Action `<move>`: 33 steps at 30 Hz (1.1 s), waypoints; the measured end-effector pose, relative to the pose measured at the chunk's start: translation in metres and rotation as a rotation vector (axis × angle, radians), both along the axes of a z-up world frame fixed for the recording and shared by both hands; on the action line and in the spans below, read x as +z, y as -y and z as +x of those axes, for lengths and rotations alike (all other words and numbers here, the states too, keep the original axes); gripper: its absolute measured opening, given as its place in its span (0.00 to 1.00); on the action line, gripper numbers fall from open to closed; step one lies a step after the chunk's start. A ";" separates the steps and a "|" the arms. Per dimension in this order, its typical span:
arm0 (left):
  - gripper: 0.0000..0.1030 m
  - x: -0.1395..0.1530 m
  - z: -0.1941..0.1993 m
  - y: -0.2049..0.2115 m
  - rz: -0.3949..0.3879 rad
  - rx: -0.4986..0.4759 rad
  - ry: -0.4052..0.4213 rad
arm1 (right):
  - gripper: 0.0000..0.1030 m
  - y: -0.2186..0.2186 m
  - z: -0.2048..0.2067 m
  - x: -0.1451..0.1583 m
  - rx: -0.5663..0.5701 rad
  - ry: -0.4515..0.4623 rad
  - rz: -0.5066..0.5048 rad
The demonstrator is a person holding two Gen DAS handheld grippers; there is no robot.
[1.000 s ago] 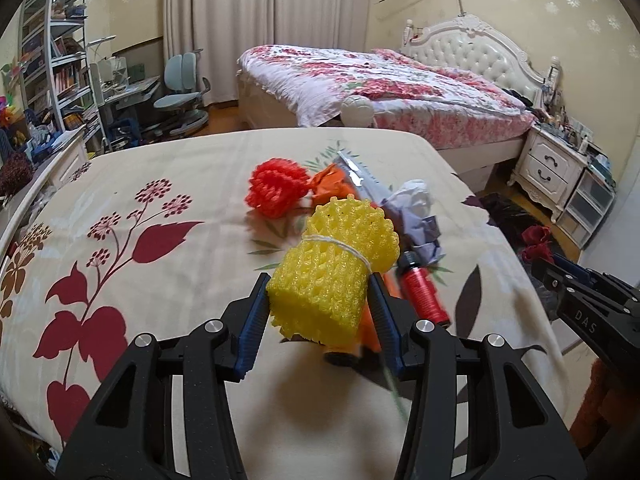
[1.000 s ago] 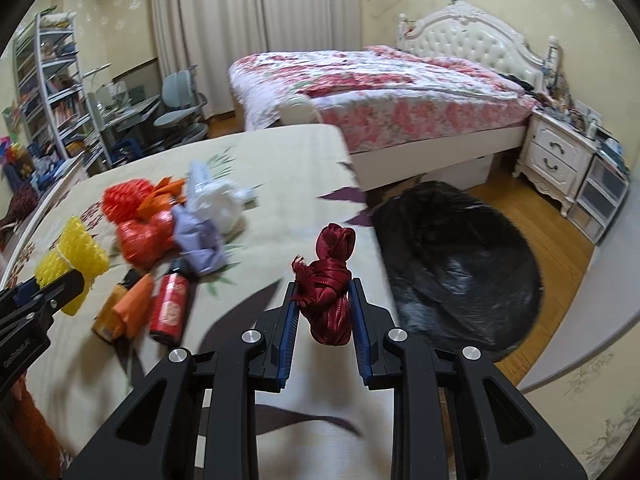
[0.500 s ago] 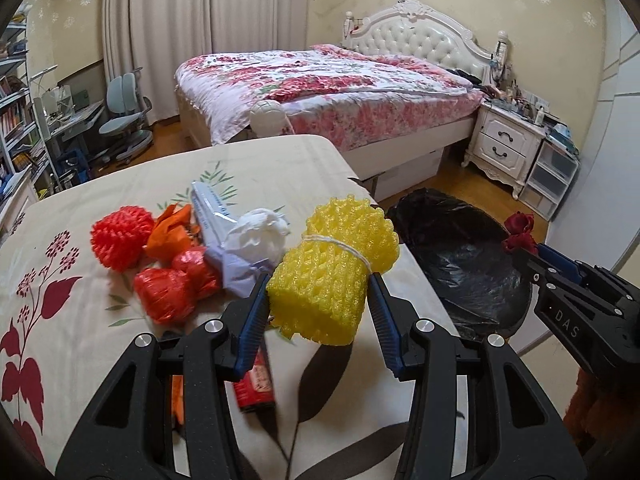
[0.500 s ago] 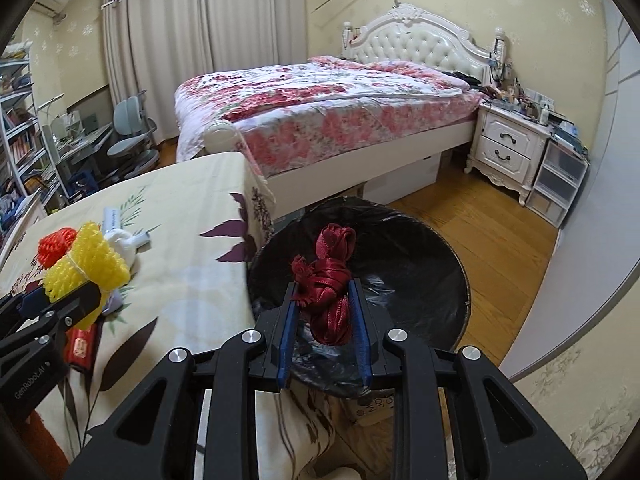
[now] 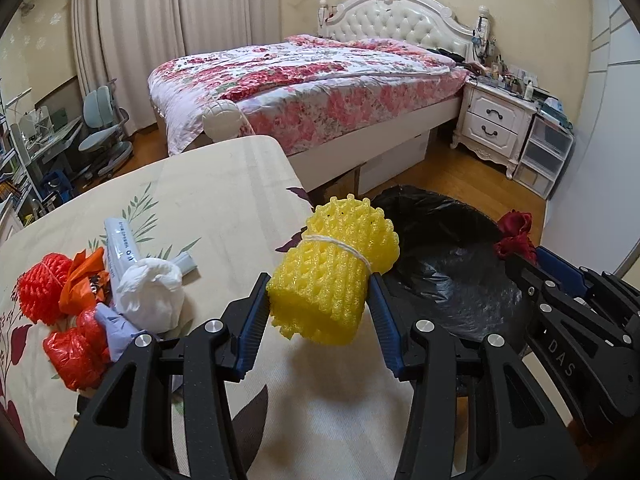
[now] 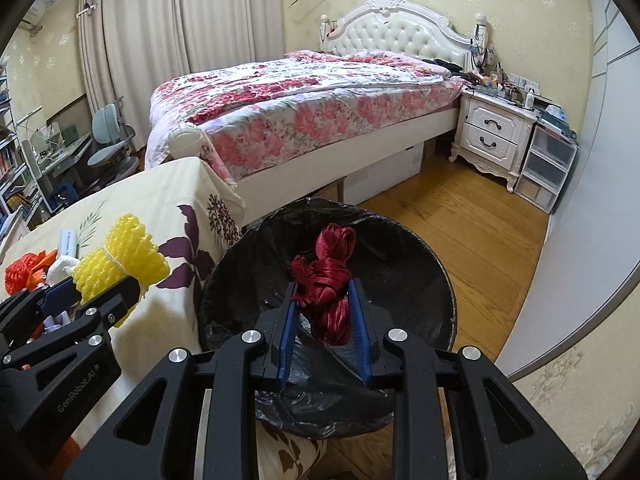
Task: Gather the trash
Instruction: 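Carry the yellow roll and red ribbon with both tools over the black trash bin, then open both tools to drop the yellow roll and red ribbon into the bin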
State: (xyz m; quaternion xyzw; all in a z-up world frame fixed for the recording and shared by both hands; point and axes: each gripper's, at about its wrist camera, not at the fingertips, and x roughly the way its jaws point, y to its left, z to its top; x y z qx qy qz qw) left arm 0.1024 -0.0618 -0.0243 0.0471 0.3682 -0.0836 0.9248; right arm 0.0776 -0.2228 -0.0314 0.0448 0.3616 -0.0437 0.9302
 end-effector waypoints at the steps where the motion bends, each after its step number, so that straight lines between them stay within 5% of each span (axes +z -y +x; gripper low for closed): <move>1: 0.46 -0.002 0.003 0.002 0.004 0.001 -0.003 | 0.25 0.001 0.002 -0.001 -0.003 -0.003 0.004; 17: 0.47 -0.016 0.024 0.028 0.067 -0.017 -0.023 | 0.25 0.022 0.013 -0.015 -0.048 -0.053 0.031; 27: 0.74 -0.011 0.022 0.030 0.074 -0.019 0.001 | 0.44 0.030 0.012 -0.012 -0.091 -0.040 0.027; 33: 0.78 -0.008 0.021 0.027 0.068 -0.015 0.002 | 0.51 0.032 0.010 -0.008 -0.110 -0.030 0.018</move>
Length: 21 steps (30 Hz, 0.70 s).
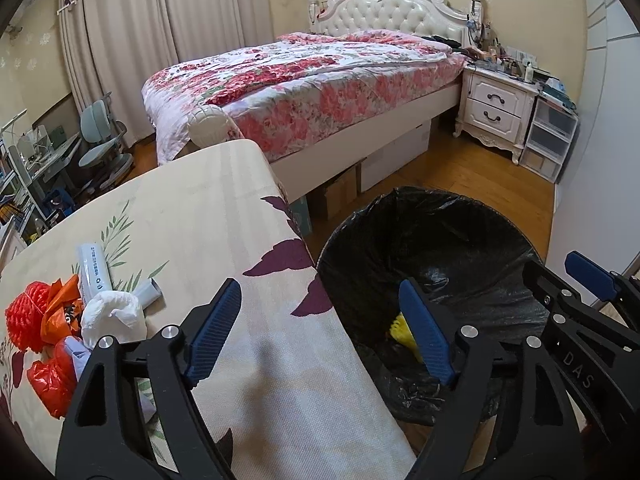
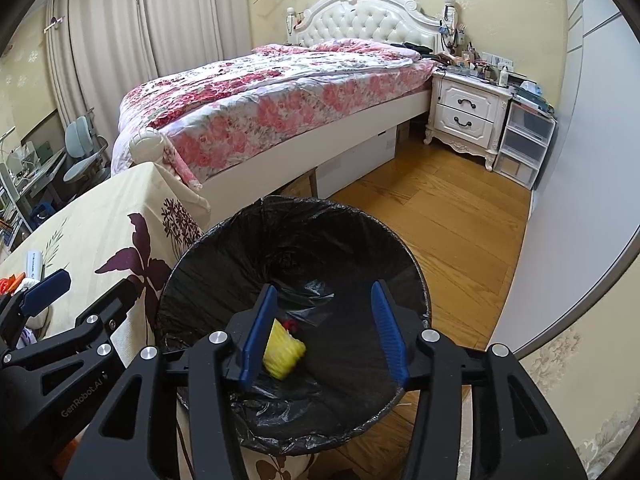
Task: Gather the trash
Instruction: 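Open both tools to drop the yellow roll and red ribbon into the bin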
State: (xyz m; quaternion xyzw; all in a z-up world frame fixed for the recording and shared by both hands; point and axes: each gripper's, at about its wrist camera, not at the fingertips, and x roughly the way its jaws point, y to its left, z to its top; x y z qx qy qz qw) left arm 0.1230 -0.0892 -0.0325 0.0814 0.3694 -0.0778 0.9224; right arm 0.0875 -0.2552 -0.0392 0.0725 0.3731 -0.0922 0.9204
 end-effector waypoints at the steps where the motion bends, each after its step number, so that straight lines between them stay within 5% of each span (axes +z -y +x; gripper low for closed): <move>1: 0.79 0.001 -0.001 -0.002 -0.004 0.003 -0.003 | 0.52 0.000 -0.001 0.001 -0.003 0.002 -0.004; 21: 0.81 0.022 -0.065 -0.073 -0.027 0.084 0.000 | 0.61 -0.048 -0.045 0.017 0.100 0.015 -0.004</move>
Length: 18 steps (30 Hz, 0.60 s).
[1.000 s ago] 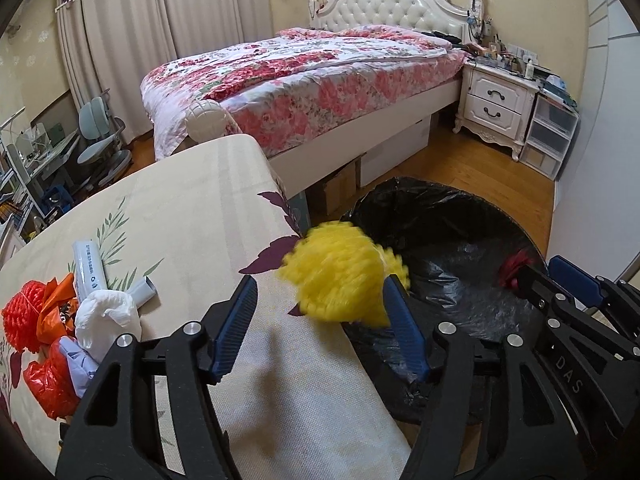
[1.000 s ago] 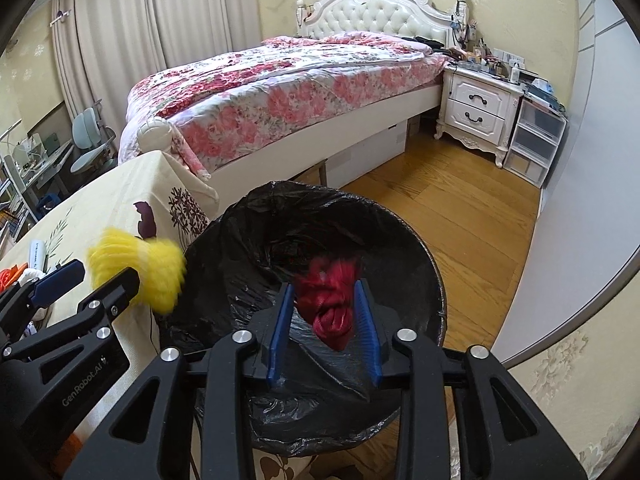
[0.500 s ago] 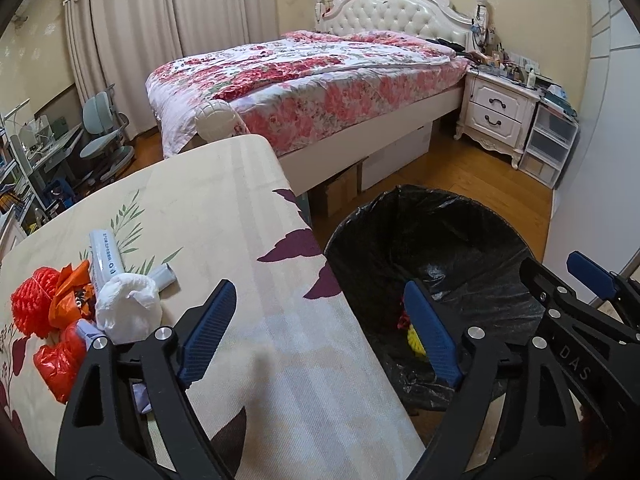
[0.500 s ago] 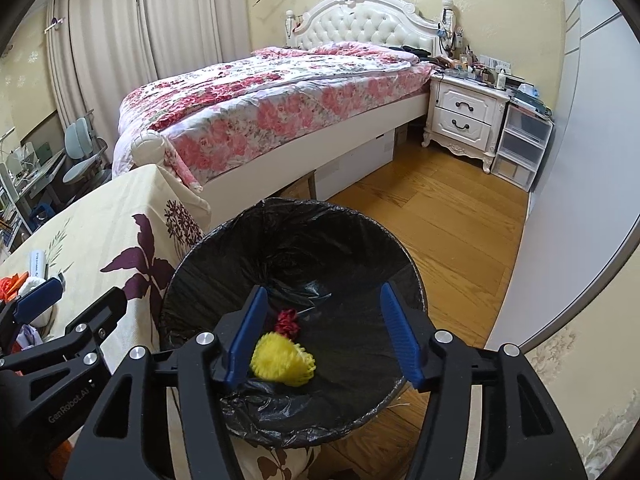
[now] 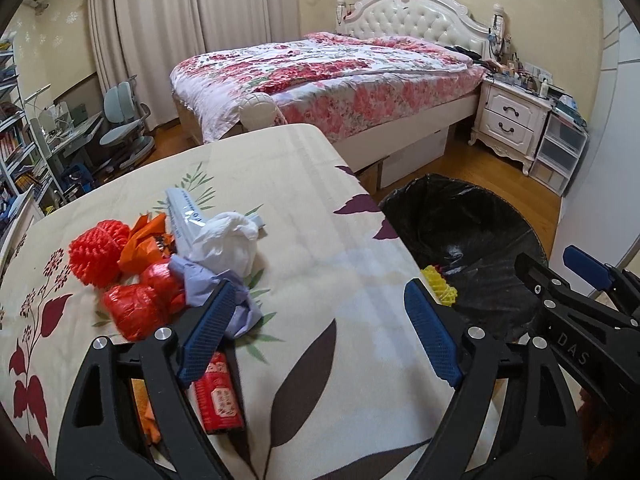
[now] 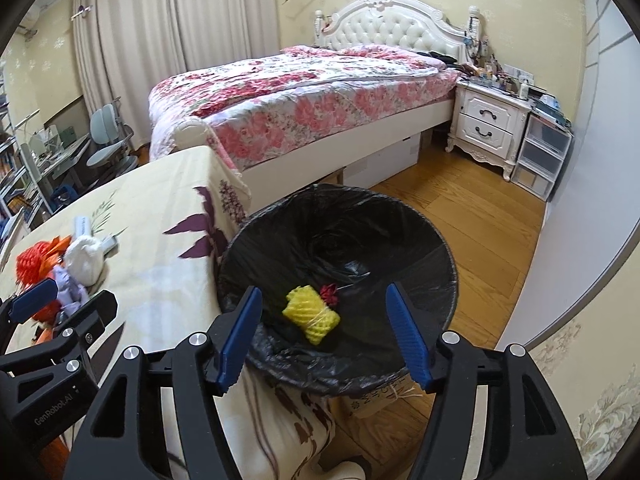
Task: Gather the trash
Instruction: 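Open both tools to drop the yellow roll and red ribbon into the bin, then grasp the amber bottle with the left tool while the right tool grasps the red spray can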
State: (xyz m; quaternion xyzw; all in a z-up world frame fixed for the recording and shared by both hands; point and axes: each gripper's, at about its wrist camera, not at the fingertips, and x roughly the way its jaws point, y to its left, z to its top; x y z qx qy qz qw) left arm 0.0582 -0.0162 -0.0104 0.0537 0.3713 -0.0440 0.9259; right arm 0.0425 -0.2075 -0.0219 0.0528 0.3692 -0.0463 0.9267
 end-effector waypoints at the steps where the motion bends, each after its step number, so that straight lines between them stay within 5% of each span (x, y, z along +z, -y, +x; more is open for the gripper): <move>1: 0.81 0.001 -0.003 -0.004 0.001 0.008 0.001 | 0.61 -0.005 -0.002 0.001 0.012 0.001 -0.002; 18: 0.81 0.002 -0.054 -0.116 0.001 0.214 -0.009 | 0.61 -0.089 -0.025 0.006 0.215 0.008 -0.003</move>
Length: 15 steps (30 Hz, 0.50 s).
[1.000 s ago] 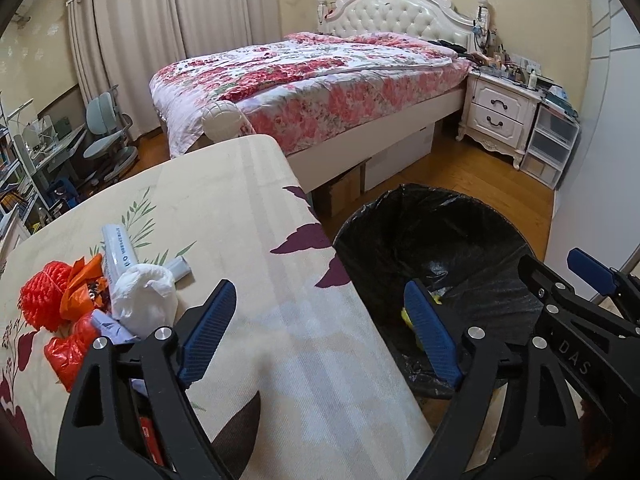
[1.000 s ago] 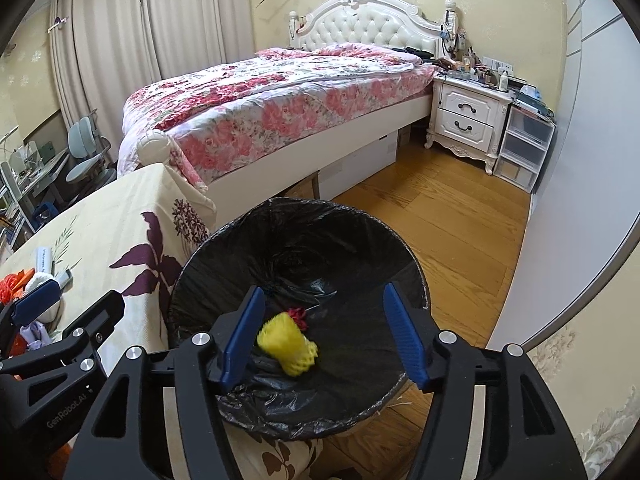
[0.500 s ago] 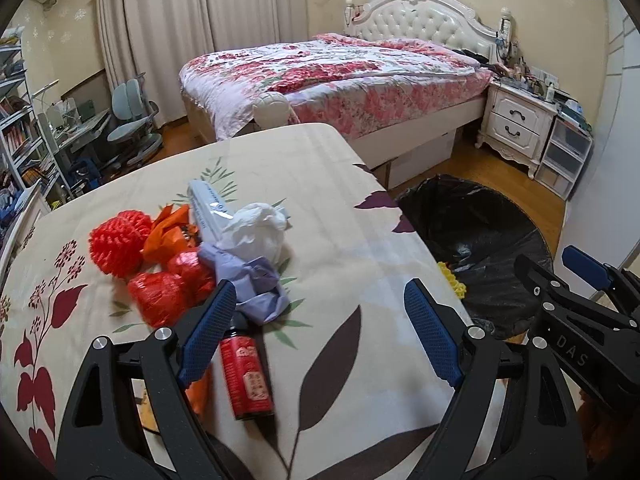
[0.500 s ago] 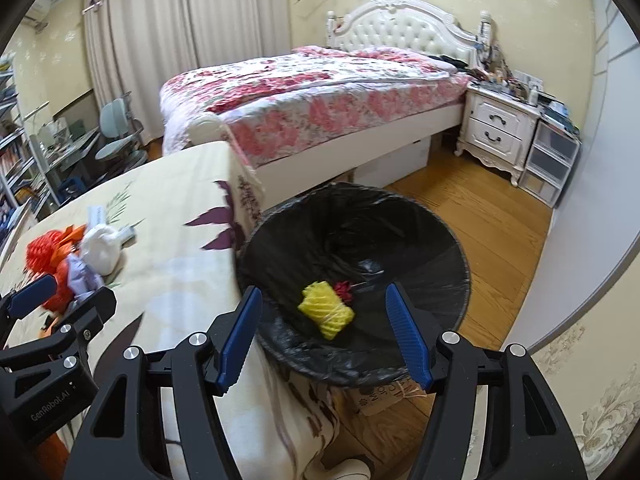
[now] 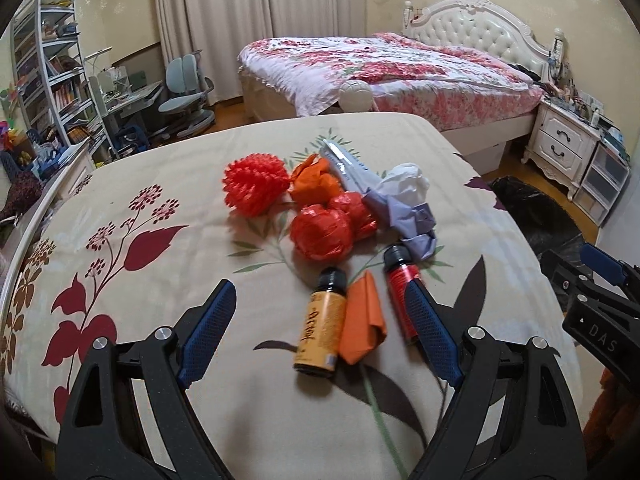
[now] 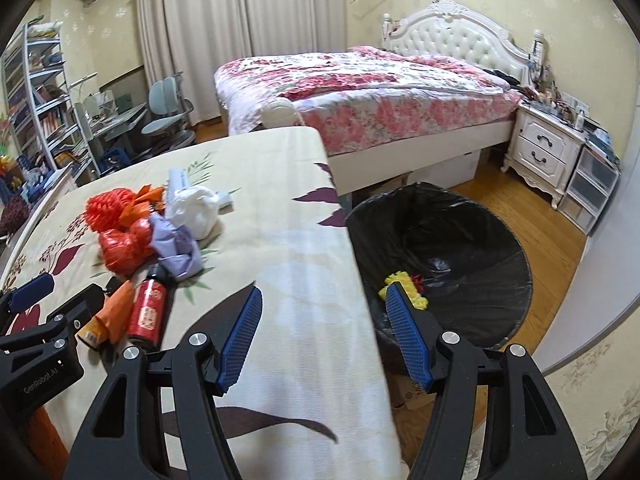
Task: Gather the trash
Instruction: 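Grasp the amber bottle with the left tool while the right tool grasps the red spray can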
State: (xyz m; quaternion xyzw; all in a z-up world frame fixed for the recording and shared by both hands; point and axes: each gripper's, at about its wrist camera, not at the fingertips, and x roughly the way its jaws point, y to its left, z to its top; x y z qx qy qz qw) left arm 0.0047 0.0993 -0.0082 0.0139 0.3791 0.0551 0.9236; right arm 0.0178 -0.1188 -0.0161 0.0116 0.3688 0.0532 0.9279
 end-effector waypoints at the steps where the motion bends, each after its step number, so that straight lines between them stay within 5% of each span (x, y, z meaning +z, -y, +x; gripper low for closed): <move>1: 0.81 -0.002 -0.002 -0.005 0.001 0.007 -0.004 | 0.61 -0.003 0.000 0.000 0.008 0.000 -0.002; 7: 0.79 -0.014 -0.004 -0.023 -0.009 0.032 -0.032 | 0.61 -0.019 -0.001 -0.007 0.037 -0.013 -0.009; 15: 0.60 -0.031 0.003 -0.026 -0.043 -0.005 -0.085 | 0.61 -0.026 -0.002 -0.014 0.050 -0.029 -0.009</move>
